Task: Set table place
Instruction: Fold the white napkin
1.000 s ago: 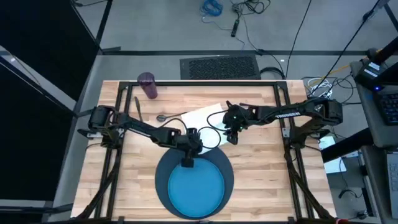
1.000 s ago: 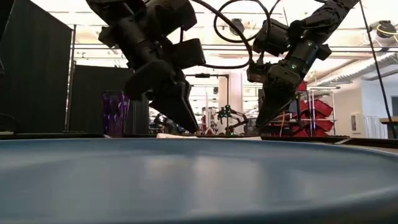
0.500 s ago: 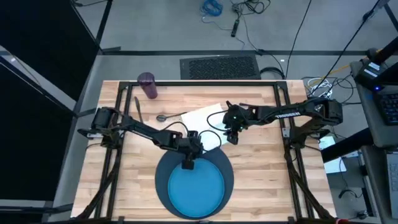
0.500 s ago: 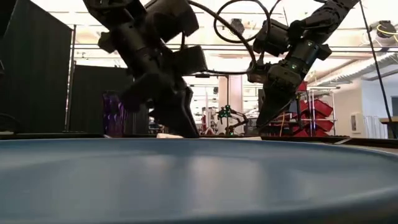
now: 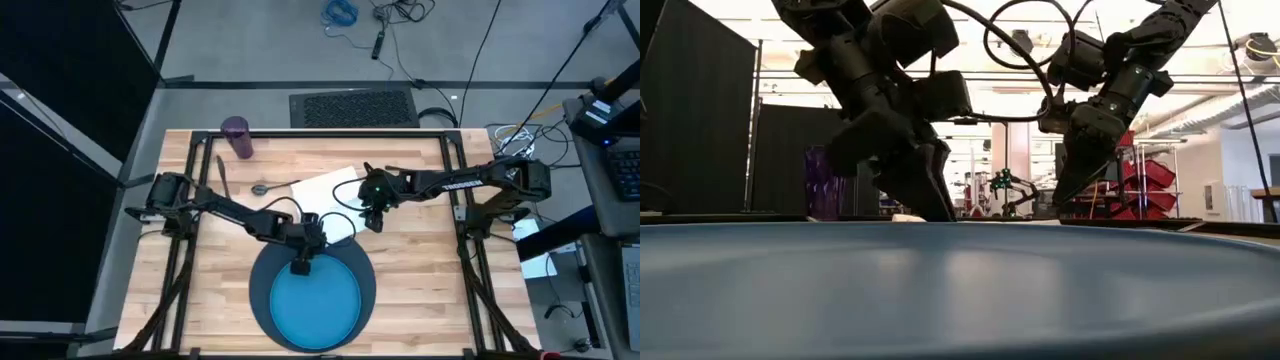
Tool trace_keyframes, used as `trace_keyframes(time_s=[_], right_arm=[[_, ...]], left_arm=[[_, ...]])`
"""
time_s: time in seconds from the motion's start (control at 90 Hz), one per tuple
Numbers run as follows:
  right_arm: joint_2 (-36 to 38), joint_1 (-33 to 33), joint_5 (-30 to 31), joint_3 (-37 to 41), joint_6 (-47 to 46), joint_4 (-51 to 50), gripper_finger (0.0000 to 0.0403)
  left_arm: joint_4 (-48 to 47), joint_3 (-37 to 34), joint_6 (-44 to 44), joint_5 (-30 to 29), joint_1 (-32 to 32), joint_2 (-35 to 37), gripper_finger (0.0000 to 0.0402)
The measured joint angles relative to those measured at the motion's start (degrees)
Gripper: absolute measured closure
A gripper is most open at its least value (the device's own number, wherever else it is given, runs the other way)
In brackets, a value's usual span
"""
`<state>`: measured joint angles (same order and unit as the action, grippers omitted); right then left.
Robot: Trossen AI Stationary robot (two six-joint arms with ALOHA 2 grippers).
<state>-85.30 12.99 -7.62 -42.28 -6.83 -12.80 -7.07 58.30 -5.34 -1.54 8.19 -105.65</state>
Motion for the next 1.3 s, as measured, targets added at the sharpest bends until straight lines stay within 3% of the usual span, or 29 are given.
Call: trace_keyframes(time_s=[0.244, 0.489, 0.644, 1.189, 1.3], right_arm=[[0.0, 0.0, 0.0, 0.0, 0.0, 0.0, 0.0236], [0.0, 0.0, 0.0, 0.0, -0.4, 0.0, 0.0236], [0.0, 0.0, 0.0, 0.0, -0.4, 0.0, 0.0236], [0.0, 0.0, 0.0, 0.0, -0.4, 0.1, 0.0236], [0.0, 0.0, 0.0, 0.0, -0.4, 0.1, 0.0236]], left_arm=[[0.0, 0.0, -0.1, -4.6, -0.1, 0.0, 0.0319], [0.1, 0.0, 0.0, -4.4, 0.1, 0.0, 0.0319], [-0.1, 0.0, 0.3, -1.3, 0.3, 0.0, 0.0319], [0.4, 0.0, 0.2, -3.1, 0.2, -2.2, 0.0319], [0.6, 0.1, -1.7, -3.0, 0.2, -2.0, 0.0335]])
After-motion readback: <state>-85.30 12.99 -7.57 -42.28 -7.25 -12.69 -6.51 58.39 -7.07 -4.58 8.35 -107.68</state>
